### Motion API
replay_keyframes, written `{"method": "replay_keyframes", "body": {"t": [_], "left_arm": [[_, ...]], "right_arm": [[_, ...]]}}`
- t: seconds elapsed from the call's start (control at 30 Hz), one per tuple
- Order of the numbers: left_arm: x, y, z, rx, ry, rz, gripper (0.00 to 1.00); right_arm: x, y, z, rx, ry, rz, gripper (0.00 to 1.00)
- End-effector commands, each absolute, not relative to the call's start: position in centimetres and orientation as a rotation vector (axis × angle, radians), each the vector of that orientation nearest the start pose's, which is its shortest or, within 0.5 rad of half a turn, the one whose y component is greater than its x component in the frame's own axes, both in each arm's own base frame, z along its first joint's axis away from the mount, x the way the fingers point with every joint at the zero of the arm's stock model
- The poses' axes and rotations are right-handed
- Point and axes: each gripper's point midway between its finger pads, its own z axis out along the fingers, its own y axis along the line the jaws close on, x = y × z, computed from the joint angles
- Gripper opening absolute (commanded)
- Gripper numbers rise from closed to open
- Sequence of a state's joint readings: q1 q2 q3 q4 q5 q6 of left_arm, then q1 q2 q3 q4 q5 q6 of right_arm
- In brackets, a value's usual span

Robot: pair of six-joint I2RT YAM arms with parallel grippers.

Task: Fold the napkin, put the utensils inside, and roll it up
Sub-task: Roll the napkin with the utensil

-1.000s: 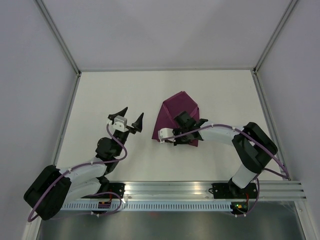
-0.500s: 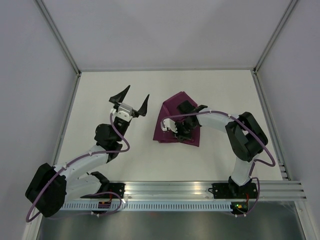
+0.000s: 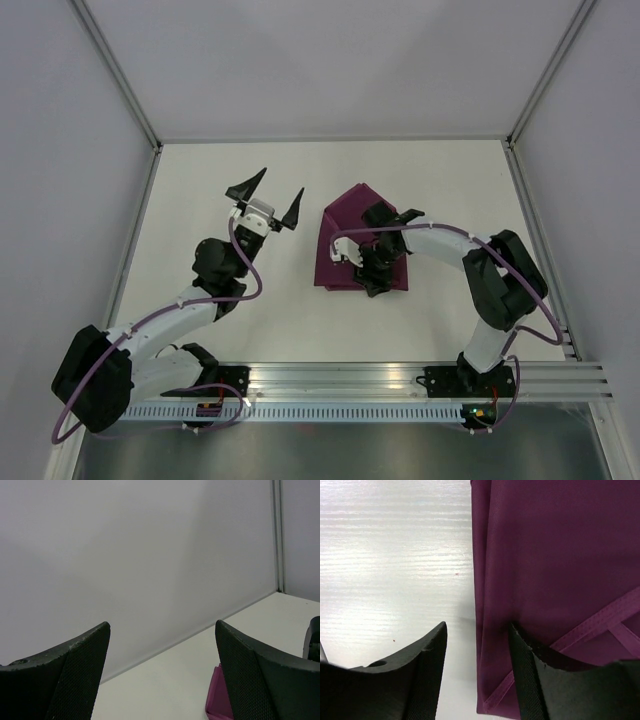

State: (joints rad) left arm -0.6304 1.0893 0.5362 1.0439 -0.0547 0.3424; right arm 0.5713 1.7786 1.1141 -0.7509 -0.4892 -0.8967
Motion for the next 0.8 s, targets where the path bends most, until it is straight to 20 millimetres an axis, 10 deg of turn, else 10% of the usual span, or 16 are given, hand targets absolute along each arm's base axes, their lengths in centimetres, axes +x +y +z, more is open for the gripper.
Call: {"method": "replay_keyframes", "body": {"t": [0.0,0.3,0.77], "left_arm": [[32.0,-19.8,37.0,0.422,0.959,-0.212,0.9],[30.3,-22.1,33.9,0.531,1.007,-0.339,0.89],[22.4,-32.3,18.4,1.281,1.064,-0.048,0.89]], "right_arm": [[24.4,21.7,4.9,-1.879,2.016,0.599,0.6],[26.5,21.4,7.3,-1.692,2.034,0.445,0.64],[36.5,17.0,11.8,-1.026,2.268,0.45,0.65]]}}
